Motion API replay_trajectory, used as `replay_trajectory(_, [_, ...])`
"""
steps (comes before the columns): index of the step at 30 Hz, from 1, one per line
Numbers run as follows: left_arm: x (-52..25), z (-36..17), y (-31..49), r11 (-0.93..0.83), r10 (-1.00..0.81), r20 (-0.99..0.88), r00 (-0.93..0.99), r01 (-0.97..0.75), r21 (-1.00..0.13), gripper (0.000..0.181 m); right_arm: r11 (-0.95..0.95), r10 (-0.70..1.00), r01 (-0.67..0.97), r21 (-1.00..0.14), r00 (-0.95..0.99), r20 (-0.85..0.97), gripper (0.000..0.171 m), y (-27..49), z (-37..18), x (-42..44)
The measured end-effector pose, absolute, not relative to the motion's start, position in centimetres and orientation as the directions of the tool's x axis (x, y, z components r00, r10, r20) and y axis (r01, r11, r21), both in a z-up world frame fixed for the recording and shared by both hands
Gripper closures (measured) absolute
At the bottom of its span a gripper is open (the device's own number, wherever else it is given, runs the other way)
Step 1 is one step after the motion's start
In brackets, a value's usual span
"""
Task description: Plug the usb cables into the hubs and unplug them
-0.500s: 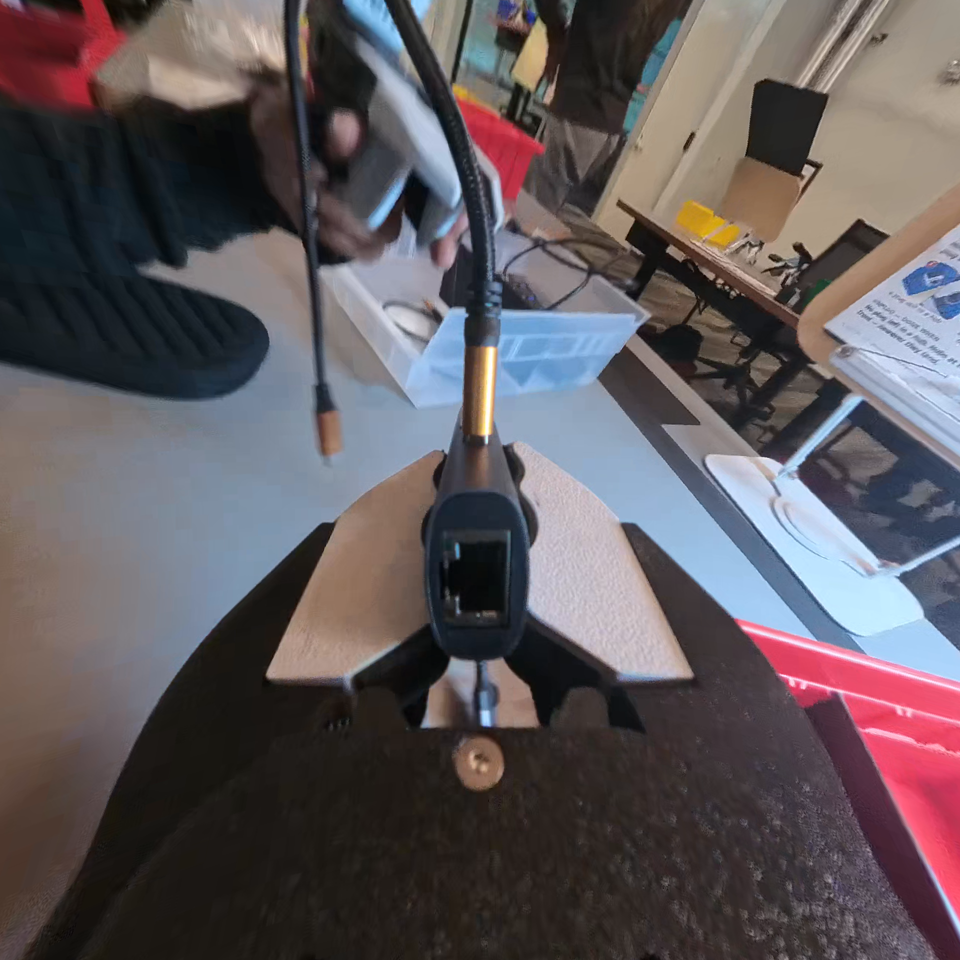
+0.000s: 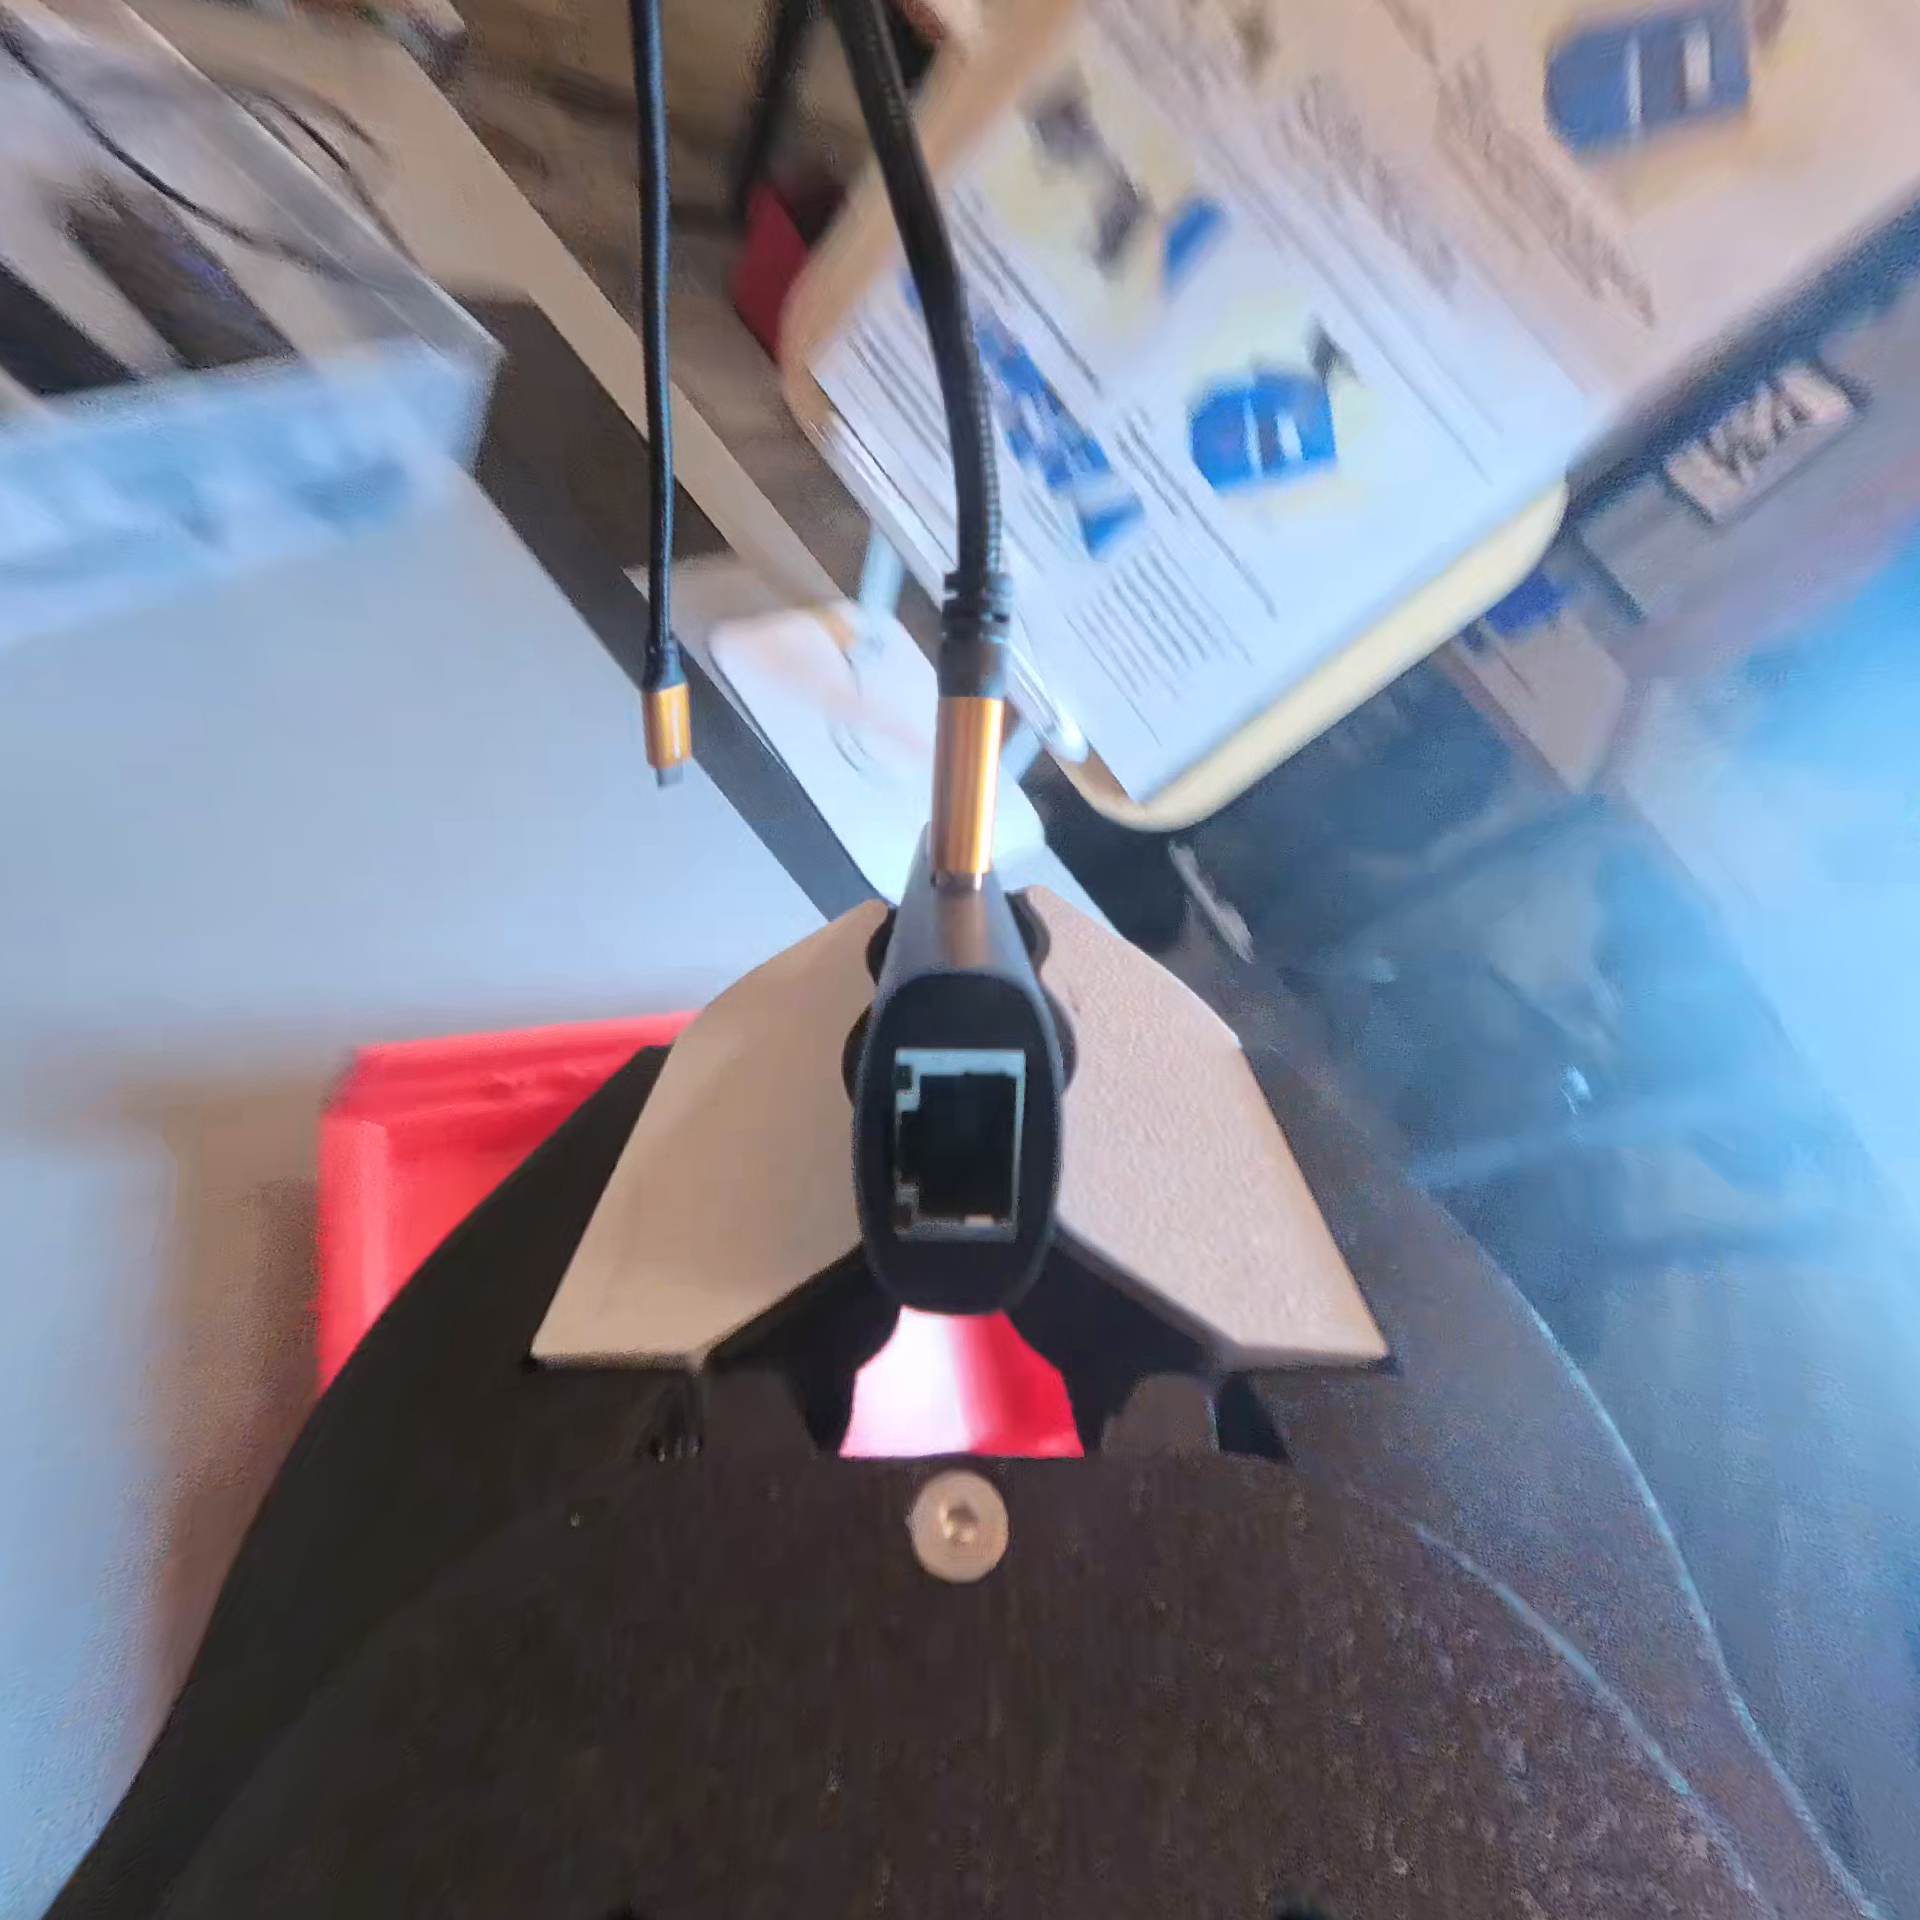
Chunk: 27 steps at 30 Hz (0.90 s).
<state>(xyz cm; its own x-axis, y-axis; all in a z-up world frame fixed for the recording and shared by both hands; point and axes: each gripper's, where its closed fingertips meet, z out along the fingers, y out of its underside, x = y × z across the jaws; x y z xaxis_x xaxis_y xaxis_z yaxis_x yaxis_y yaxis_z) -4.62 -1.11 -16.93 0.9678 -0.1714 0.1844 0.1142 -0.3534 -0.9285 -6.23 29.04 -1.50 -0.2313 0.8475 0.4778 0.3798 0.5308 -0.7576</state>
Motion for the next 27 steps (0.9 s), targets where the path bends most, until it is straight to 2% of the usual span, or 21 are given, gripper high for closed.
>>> replay_trajectory(4, [-4.9, -17.2, -1.4, -0.361, -0.157, 0.177, 0.972, 0.110, -0.926, 0.161, 0.370, 0.893, 0.695, -0.616, -0.083, 0.442, 0.154, 36.8, -10.4, -7.2])
replay_trajectory(8, [-5.1, -17.4, -1.6, -0.368, -0.148, 0.176, 0.973, 0.111, -0.923, 0.161, 0.096, 0.961, 0.847, -0.524, 0.057, 0.269, 0.153, 39.8, -18.7, -6.2])
replay_trajectory(12, [-5.1, -18.0, -1.5, -0.388, -0.148, 0.178, 0.973, 0.108, -0.915, 0.162, 0.090, 0.969, 0.923, -0.374, 0.006, 0.248, 0.155, 40.1, -23.2, -4.7])
replay_trajectory(15, [-5.0, -18.6, -1.4, -0.409, -0.151, 0.171, 0.974, 0.096, -0.907, 0.162, 0.144, 0.961, 0.941, -0.307, -0.059, 0.270, 0.155, 39.7, -24.6, -4.3])
replay_trajectory(17, [-4.8, -18.8, -1.3, -0.419, -0.153, 0.171, 0.973, 0.093, -0.903, 0.162, 0.163, 0.957, 0.930, -0.331, -0.067, 0.284, 0.153, 39.4, -24.2, -4.8])
replay_trajectory(21, [-5.0, -18.8, -1.4, -0.417, -0.144, 0.169, 0.975, 0.095, -0.904, 0.161, 0.149, 0.978, 0.889, -0.433, -0.068, 0.196, 0.118, 37.5, -21.9, -5.3])
replay_trajectory(23, [-5.3, -18.6, -1.6, -0.412, -0.128, 0.174, 0.976, 0.107, -0.905, 0.160, 0.147, 0.983, 0.861, -0.486, -0.074, 0.166, 0.106, 36.4, -20.3, -5.0])
replay_trajectory(27, [-6.4, -17.5, -2.3, -0.371, -0.091, 0.181, 0.979, 0.135, -0.919, 0.159, 0.118, 0.990, 0.712, -0.692, -0.035, 0.133, 0.101, 33.9, -15.6, -4.1])
